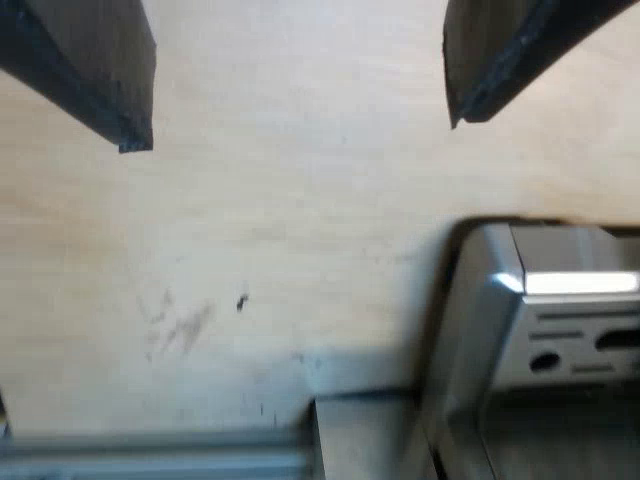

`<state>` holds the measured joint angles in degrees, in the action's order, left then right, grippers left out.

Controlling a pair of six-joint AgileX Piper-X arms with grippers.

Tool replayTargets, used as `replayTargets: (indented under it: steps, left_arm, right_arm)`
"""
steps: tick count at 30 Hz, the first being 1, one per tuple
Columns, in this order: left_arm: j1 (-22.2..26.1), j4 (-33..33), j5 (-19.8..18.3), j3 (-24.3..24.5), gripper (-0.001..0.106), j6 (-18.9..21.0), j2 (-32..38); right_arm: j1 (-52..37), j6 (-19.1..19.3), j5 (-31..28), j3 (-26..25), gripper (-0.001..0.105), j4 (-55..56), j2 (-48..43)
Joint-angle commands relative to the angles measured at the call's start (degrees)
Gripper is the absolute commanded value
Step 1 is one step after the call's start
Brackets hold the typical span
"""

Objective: Grind coffee beans and then tamp

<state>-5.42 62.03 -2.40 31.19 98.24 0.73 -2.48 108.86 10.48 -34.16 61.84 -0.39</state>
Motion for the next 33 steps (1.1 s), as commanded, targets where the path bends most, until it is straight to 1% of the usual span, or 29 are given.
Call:
replayTargets:
  steps: [1, 2, 4, 23, 26, 33]
  left_arm:
    - [0.09, -1.45, 0.37, -0.60, 0.083, 0.45, 8.00]
    - [0.09, -1.83, 0.31, -0.69, 0.083, 0.25, 8.00]
    - [0.09, -1.97, 0.31, -0.83, 0.083, 0.27, 8.00]
    - [0.09, -2.30, 0.11, -0.99, 0.083, 0.27, 8.00]
    - [0.09, -3.55, 0.11, -1.67, 0.083, -0.44, 8.00]
    - [0.09, -3.68, 0.11, -1.70, 0.083, -0.77, 8.00]
  right_arm:
    - [-0.21, 0.25, 0.09, 1.30, 0.062, 0.13, -2.59]
    - [-0.21, 0.25, 0.09, 2.41, 0.062, 0.13, -2.59]
    - [-0.21, 0.25, 0.09, 2.89, 0.062, -0.38, -2.59]
    - [-0.21, 0.25, 0.09, 2.88, 0.062, -0.36, -2.59]
    - [-0.21, 0.25, 0.09, 2.88, 0.062, -0.36, -2.59]
    - [-0.21, 0.25, 0.09, 2.88, 0.062, -0.36, -2.59]
